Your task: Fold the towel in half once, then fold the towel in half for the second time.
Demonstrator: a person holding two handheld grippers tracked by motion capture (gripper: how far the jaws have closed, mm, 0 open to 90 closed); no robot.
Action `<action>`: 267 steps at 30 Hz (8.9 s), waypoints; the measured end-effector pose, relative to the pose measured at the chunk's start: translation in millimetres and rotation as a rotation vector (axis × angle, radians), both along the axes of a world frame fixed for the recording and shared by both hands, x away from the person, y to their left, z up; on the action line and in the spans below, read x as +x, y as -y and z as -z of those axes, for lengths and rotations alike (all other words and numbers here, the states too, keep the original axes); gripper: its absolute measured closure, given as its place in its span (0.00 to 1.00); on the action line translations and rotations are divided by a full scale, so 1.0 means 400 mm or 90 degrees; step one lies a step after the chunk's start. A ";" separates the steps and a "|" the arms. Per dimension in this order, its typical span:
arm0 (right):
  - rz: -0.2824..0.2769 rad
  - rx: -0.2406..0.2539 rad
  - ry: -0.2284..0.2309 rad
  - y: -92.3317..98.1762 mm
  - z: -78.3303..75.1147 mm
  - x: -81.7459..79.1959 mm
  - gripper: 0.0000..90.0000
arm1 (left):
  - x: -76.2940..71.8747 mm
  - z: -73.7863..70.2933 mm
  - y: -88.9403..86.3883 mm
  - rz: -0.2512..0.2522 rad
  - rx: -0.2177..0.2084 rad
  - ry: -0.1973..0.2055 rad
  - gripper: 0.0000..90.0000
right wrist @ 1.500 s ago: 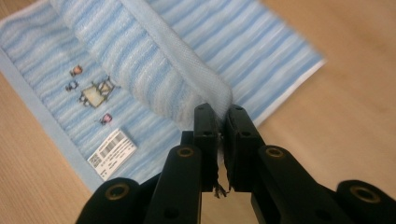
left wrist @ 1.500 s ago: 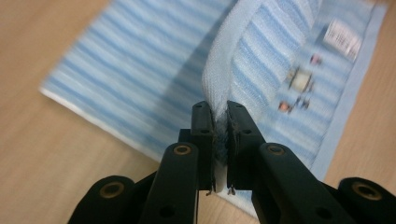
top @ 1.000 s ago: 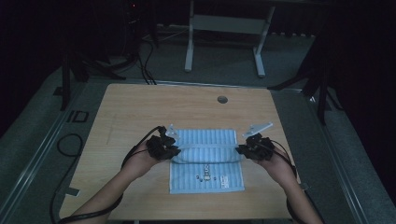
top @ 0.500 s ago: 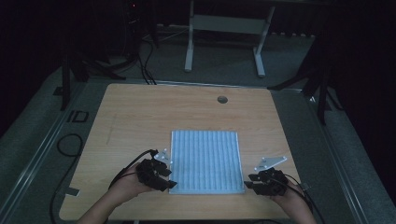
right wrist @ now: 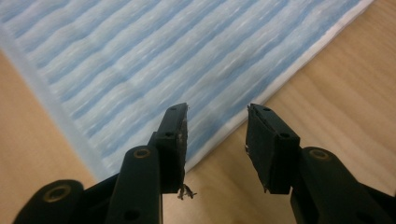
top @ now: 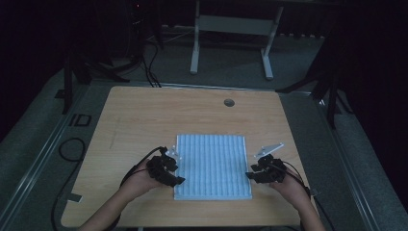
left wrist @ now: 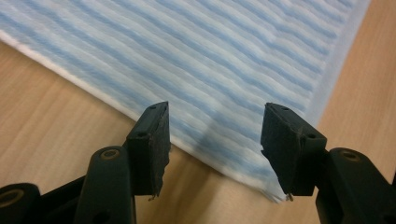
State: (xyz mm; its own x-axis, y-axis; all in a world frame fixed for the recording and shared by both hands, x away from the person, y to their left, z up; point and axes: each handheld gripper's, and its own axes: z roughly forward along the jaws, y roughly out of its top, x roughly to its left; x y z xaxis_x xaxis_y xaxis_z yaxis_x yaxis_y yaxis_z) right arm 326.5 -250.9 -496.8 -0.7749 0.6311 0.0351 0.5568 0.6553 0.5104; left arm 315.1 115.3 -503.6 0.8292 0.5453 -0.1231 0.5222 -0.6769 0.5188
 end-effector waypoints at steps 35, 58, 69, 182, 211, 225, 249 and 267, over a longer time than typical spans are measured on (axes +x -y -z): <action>0.080 -0.024 -0.016 -0.033 -0.046 0.310 0.62 | 0.268 -0.026 -0.026 -0.117 0.021 0.044 0.47; 0.108 -0.098 -0.063 -0.101 0.061 0.415 0.70 | 0.381 0.040 0.004 -0.148 0.028 0.002 0.64; 0.093 -0.083 -0.079 -0.107 0.055 0.413 0.95 | 0.377 0.060 0.014 -0.147 0.013 0.002 0.94; 0.004 0.030 0.016 -0.149 0.083 0.250 0.72 | 0.227 0.084 -0.078 -0.079 -0.058 0.026 0.56; -0.030 0.038 0.018 -0.172 0.050 0.287 0.27 | 0.253 0.054 -0.116 -0.114 -0.067 0.027 0.17; -0.016 0.121 0.071 -0.104 0.042 0.213 0.15 | 0.178 0.048 -0.148 -0.129 -0.101 0.079 0.01; 0.052 0.154 0.112 0.055 0.083 0.117 0.15 | 0.059 0.092 -0.237 -0.150 -0.104 0.092 0.01; 0.115 0.173 0.152 0.154 0.090 0.036 0.15 | -0.027 0.125 -0.309 -0.187 -0.115 0.095 0.01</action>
